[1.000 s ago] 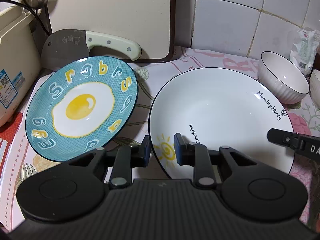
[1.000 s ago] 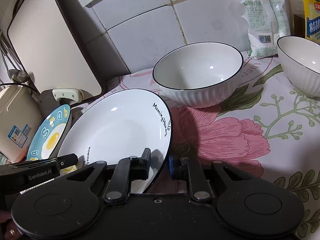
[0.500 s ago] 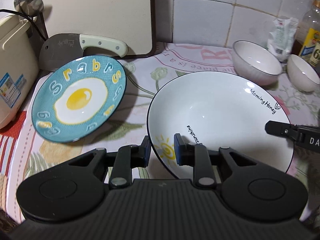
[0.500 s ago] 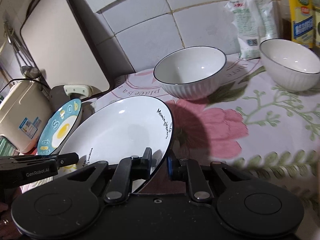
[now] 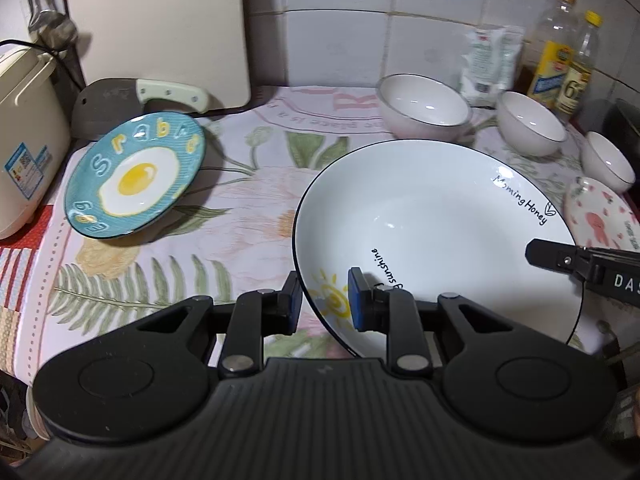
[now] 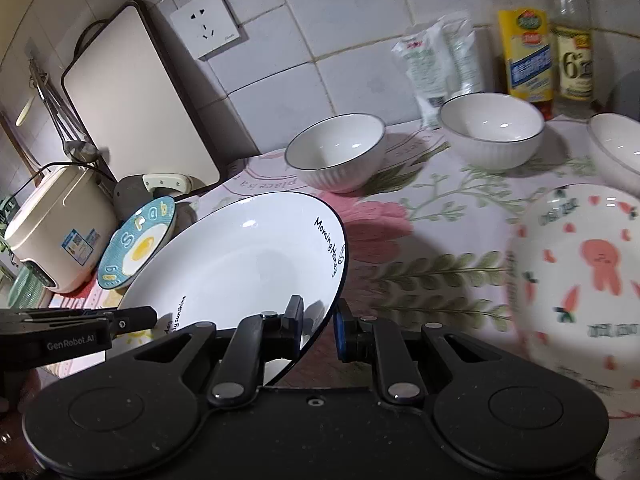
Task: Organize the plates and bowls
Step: 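Close both grippers on the white plate rim and lift it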
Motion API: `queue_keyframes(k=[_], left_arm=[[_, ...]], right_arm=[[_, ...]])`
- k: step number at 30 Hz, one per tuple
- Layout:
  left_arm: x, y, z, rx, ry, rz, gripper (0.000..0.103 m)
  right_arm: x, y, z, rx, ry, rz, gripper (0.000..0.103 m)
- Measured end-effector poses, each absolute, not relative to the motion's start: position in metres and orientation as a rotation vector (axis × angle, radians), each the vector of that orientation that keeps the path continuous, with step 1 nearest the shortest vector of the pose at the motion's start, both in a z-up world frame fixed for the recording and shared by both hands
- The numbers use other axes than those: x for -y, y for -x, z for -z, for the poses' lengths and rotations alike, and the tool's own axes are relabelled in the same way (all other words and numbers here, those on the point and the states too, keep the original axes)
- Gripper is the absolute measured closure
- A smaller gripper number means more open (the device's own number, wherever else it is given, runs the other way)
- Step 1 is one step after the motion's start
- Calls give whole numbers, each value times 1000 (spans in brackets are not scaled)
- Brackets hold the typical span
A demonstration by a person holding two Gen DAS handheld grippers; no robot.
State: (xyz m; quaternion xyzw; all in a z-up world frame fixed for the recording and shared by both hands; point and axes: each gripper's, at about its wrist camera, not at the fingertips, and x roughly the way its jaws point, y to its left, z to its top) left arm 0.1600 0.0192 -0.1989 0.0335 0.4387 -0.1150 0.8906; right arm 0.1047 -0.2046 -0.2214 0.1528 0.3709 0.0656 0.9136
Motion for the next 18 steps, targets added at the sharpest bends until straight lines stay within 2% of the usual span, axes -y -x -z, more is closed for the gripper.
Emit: queue_keyframes(k=[9,18], left_arm=[[5,-158,211,-924,-65,271,81],[16,-183,229,-923,-112,296,81]], right_arm=[[226,-88,228,-758,-295,-99,83],[236,-109,255,-764,-314,-106,82]])
